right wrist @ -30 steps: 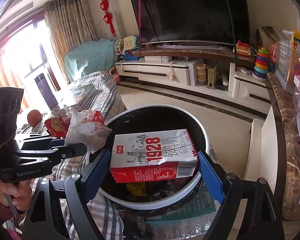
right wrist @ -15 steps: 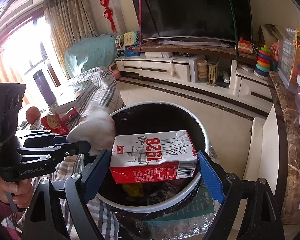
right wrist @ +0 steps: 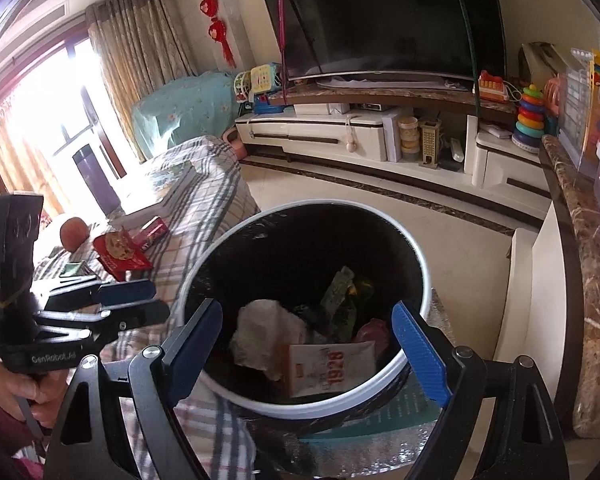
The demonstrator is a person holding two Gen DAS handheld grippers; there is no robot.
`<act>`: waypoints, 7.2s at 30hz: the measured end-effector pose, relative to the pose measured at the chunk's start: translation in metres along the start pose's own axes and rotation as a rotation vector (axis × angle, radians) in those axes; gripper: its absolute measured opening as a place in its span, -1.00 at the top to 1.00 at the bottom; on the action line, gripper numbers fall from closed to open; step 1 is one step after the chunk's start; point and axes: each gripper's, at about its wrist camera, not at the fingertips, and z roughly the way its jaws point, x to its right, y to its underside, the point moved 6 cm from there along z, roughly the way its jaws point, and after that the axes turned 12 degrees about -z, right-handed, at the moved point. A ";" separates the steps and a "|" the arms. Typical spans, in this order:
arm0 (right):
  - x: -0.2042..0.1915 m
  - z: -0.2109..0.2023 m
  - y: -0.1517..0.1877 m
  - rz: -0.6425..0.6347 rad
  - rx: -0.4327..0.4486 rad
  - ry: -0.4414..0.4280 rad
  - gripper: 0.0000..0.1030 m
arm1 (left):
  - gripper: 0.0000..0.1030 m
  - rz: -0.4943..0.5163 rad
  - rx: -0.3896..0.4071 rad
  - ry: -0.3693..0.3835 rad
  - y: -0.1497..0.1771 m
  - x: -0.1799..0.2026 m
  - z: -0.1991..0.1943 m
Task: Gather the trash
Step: 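Move both open tools back over the bed toward the green juice box and red snack bag, then grasp the green juice box with the left tool while the right tool grasps the red snack bag, then carry the juice box and snack bag over the bin with both tools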
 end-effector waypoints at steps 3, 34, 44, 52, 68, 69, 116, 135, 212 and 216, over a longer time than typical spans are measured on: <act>-0.011 -0.003 0.002 0.011 0.011 -0.016 -0.75 | -0.07 -0.039 0.008 -0.005 0.014 -0.012 -0.014; -0.170 0.016 0.019 -0.010 0.037 -0.230 -0.85 | -0.39 -0.358 0.130 -0.184 0.092 -0.160 -0.153; -0.184 0.042 0.012 -0.021 -0.016 -0.235 -0.85 | -0.43 -0.352 0.139 -0.213 0.071 -0.188 -0.146; -0.193 0.061 -0.003 -0.057 -0.032 -0.233 -0.85 | -0.53 -0.183 0.094 -0.249 0.036 -0.221 -0.138; -0.226 0.112 -0.036 -0.173 -0.058 -0.219 -0.85 | -0.54 0.049 0.025 -0.152 0.004 -0.241 -0.087; -0.228 0.116 -0.037 -0.183 -0.063 -0.213 -0.85 | -0.54 0.050 0.028 -0.145 0.005 -0.240 -0.086; -0.209 0.115 -0.045 -0.213 -0.033 -0.146 0.86 | 0.38 0.070 0.058 -0.090 0.045 -0.161 -0.084; -0.152 0.033 -0.002 0.065 0.061 -0.183 0.94 | 0.40 -0.085 0.073 -0.075 0.055 -0.106 -0.090; -0.004 -0.033 0.010 0.227 0.177 0.006 0.94 | 0.42 0.083 0.036 0.016 -0.004 0.039 -0.009; 0.000 -0.027 0.010 0.230 0.167 0.005 0.94 | 0.42 0.083 0.027 0.010 -0.009 0.039 0.001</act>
